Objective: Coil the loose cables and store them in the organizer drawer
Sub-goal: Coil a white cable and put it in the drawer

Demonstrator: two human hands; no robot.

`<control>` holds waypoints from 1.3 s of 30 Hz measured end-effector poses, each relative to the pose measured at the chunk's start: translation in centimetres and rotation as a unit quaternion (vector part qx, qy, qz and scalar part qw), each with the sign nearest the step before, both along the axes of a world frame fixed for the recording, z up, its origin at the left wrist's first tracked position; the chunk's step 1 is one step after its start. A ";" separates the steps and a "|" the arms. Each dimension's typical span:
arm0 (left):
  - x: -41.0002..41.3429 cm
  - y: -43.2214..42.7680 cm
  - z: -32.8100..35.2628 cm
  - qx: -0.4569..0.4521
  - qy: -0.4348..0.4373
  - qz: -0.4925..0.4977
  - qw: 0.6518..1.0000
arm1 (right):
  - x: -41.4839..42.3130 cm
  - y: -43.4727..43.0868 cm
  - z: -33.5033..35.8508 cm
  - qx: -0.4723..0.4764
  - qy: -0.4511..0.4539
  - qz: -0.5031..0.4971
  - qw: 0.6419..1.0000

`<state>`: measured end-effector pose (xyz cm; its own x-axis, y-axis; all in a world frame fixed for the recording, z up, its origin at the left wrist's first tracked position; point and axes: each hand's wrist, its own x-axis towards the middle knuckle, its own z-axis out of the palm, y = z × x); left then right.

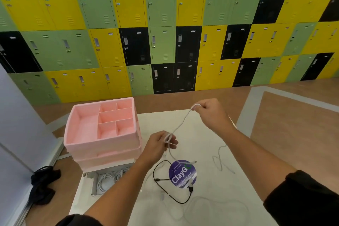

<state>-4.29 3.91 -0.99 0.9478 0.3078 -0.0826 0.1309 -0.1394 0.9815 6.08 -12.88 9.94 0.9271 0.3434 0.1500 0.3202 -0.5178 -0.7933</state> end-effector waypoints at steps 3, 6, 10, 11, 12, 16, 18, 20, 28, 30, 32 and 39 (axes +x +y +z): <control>0.5 -0.6 2.1 -0.111 -0.010 -0.027 0.993 | 0.5 0.1 -0.6 0.014 0.019 -0.047 0.999; 0.8 -0.4 2.5 -0.098 -0.017 -0.007 0.995 | 1.9 -1.1 -0.6 0.064 0.073 -0.114 0.989; 0.6 0.5 2.6 -0.038 -0.036 0.032 0.998 | 3.2 -3.7 -0.8 0.053 0.076 -0.187 0.978; 0.6 0.5 2.7 -0.044 -0.038 0.037 0.998 | 3.3 -4.0 -1.2 0.009 0.063 -0.182 0.981; 0.6 0.4 3.0 -0.054 -0.039 0.035 0.997 | 3.2 -4.1 -1.5 -0.035 0.056 -0.161 0.985; 1.6 -1.1 4.4 -0.091 -0.040 -0.004 0.995 | 0.9 -2.7 -2.6 -0.104 0.040 -0.002 0.994; 2.2 -1.8 5.0 -0.127 -0.043 -0.016 0.991 | -0.6 -1.4 -2.5 -0.094 0.033 0.110 0.989; 2.7 -2.2 5.5 -0.151 -0.053 -0.018 0.987 | -1.8 -0.2 -2.1 -0.008 0.093 0.170 0.981; 2.1 -0.9 5.2 -0.111 -0.047 -0.011 0.993 | -0.6 0.2 -0.9 0.120 0.131 0.049 0.983; 1.8 -0.6 4.8 -0.116 -0.049 -0.021 0.992 | 0.1 0.1 -0.5 0.124 0.104 0.007 0.987; 1.6 -0.4 4.6 -0.104 -0.050 -0.031 0.993 | 0.6 0.2 -0.4 0.145 0.096 -0.032 0.984; 0.6 0.7 3.0 -0.071 -0.021 0.006 0.997 | 3.0 -1.9 0.1 0.218 0.069 -0.131 0.965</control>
